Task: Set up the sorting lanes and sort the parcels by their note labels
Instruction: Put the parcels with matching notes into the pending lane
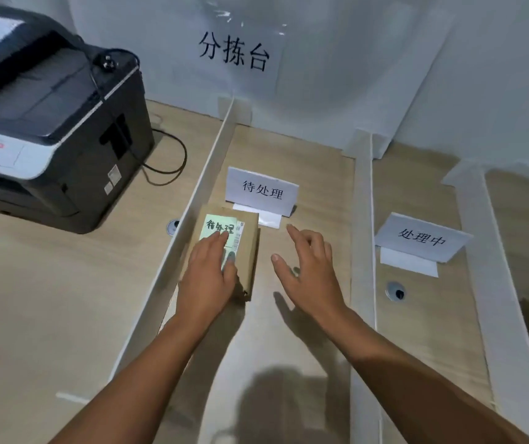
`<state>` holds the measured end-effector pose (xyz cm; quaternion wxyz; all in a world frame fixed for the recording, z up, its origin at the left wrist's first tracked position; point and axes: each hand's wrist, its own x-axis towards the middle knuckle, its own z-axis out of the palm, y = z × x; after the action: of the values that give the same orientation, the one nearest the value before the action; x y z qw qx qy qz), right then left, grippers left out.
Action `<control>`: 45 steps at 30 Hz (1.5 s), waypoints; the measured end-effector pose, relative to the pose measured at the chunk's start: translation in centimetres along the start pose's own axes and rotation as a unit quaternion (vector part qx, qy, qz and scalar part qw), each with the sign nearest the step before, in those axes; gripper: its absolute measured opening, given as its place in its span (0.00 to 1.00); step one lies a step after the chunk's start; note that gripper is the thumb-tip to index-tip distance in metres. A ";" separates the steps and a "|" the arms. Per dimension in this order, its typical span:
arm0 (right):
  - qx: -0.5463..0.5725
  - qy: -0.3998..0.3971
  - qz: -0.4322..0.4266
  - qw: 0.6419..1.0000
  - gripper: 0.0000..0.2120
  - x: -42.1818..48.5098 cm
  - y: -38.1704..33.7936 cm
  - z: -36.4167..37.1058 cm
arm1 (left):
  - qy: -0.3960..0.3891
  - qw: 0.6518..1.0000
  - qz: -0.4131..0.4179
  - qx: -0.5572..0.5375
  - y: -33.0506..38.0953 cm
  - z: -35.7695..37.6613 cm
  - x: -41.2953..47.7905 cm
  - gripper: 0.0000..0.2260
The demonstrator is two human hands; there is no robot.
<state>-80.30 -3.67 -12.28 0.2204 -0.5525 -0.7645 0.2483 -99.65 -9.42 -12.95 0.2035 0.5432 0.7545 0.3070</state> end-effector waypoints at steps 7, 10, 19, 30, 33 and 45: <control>-0.029 0.130 0.002 0.991 0.30 -12.0 5.0 -17.4 | -0.030 0.991 0.133 -0.005 15.7 1.7 -7.2 0.24; -0.045 0.188 0.019 0.981 0.31 -20.5 9.7 -26.0 | -0.062 0.974 0.218 -0.018 25.3 4.9 -12.9 0.26; -0.130 0.306 0.117 0.936 0.31 -50.5 25.0 -47.7 | -0.141 0.893 0.423 -0.054 52.3 20.9 -35.1 0.36; -0.207 0.371 0.276 0.862 0.31 -75.6 38.6 -61.8 | -0.250 0.801 0.539 -0.076 71.6 37.7 -58.6 0.38; -0.207 0.374 0.300 0.853 0.31 -78.5 42.5 -64.8 | -0.252 0.792 0.553 -0.059 75.7 42.5 -61.7 0.40; -0.222 0.322 0.372 0.842 0.32 -86.5 62.5 -81.8 | -0.297 0.792 0.531 -0.055 94.8 63.5 -69.3 0.40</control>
<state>40.91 -58.42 7.10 0.2160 -0.8785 -0.4222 -0.0567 29.57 -38.51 3.86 0.2518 0.9107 0.2316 0.2315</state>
